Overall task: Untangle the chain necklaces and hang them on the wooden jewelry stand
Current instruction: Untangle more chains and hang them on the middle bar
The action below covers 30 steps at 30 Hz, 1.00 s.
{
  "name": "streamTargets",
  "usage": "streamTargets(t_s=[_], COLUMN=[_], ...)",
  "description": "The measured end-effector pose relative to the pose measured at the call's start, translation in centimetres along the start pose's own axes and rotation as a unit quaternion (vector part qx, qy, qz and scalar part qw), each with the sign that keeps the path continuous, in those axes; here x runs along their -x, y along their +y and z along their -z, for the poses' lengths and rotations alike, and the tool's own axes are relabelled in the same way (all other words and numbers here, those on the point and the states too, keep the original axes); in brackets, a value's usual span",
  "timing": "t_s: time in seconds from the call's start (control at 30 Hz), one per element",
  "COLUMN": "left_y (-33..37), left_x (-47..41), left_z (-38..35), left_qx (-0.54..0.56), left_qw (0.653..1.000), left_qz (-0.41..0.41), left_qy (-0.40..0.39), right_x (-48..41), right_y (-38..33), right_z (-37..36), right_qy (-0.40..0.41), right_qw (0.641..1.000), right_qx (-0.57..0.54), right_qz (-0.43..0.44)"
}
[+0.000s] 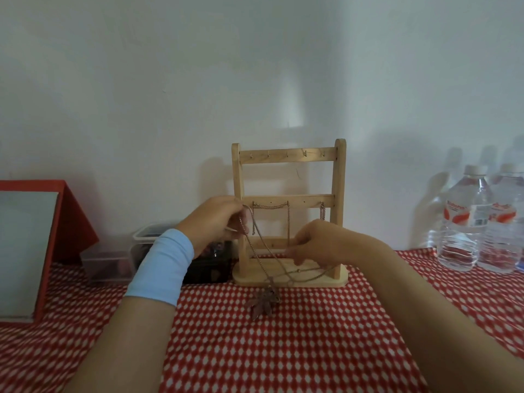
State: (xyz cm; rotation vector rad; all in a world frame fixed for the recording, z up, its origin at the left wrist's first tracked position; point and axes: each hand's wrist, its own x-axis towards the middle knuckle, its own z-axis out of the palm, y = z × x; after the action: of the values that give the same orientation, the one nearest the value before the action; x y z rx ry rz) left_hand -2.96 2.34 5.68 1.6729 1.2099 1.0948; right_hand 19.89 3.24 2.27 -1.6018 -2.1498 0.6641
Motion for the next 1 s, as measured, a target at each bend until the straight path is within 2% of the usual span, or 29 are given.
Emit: streamTargets(t_s=[0.07,0.13,0.2,0.27,0.33,0.47,0.57,0.63,0.73,0.77,0.83,0.93,1.0], left_y=[0.4,0.5,0.5,0.4,0.2,-1.4,-2.8,-3.3,-3.5,-3.5,-3.5,-3.0,-2.3], left_x=[0.2,0.8,1.5,2.1,2.1,0.6,0.0,0.0,0.2,0.2,0.0,0.0,0.1], left_z=[0.1,0.1,0.2,0.2,-0.3,-2.3,-3.9,-5.2,-6.6,-6.6,-6.3,-5.3,-4.4], left_qx=[0.068,0.050,0.018,-0.026,-0.091,-0.289,-0.448,-0.507,-0.572,-0.580,-0.562,-0.486,-0.461], left_qw=[0.997,0.997,0.986,0.953,0.920,0.902,0.844,0.806,0.755,0.749,0.762,0.820,0.846], left_qz=[0.012,0.023,0.054,0.093,0.110,0.100,0.094,0.122,0.134,0.127,0.113,0.101,0.065], left_qy=[-0.019,-0.061,-0.154,-0.286,-0.364,-0.306,-0.279,-0.279,-0.291,-0.295,-0.301,-0.287,-0.259], right_x=[0.2,0.4,0.6,0.6,0.7,0.8,0.5,0.2,-0.2,-0.3,-0.5,-0.6,-0.4], right_y=[0.1,0.2,0.1,-0.2,-0.2,0.0,-0.5,-1.0,-1.6,-1.6,-1.3,-0.9,-1.0], right_z=[-0.1,-0.5,-0.8,-0.7,-0.5,-0.5,-1.2,-2.1,-3.8,-4.3,-4.7,-4.3,-3.7], right_qy=[-0.059,-0.132,-0.184,-0.206,-0.223,-0.236,-0.169,-0.138,-0.161,-0.168,-0.164,-0.144,-0.146], right_qw=[0.997,0.987,0.970,0.956,0.943,0.937,0.957,0.971,0.969,0.967,0.969,0.980,0.982], right_qx=[0.034,0.079,0.144,0.192,0.229,0.239,0.233,0.192,0.184,0.190,0.179,0.128,0.104], right_qz=[-0.039,-0.052,-0.061,-0.078,-0.089,-0.101,-0.026,0.020,0.032,0.031,0.042,0.057,0.057])
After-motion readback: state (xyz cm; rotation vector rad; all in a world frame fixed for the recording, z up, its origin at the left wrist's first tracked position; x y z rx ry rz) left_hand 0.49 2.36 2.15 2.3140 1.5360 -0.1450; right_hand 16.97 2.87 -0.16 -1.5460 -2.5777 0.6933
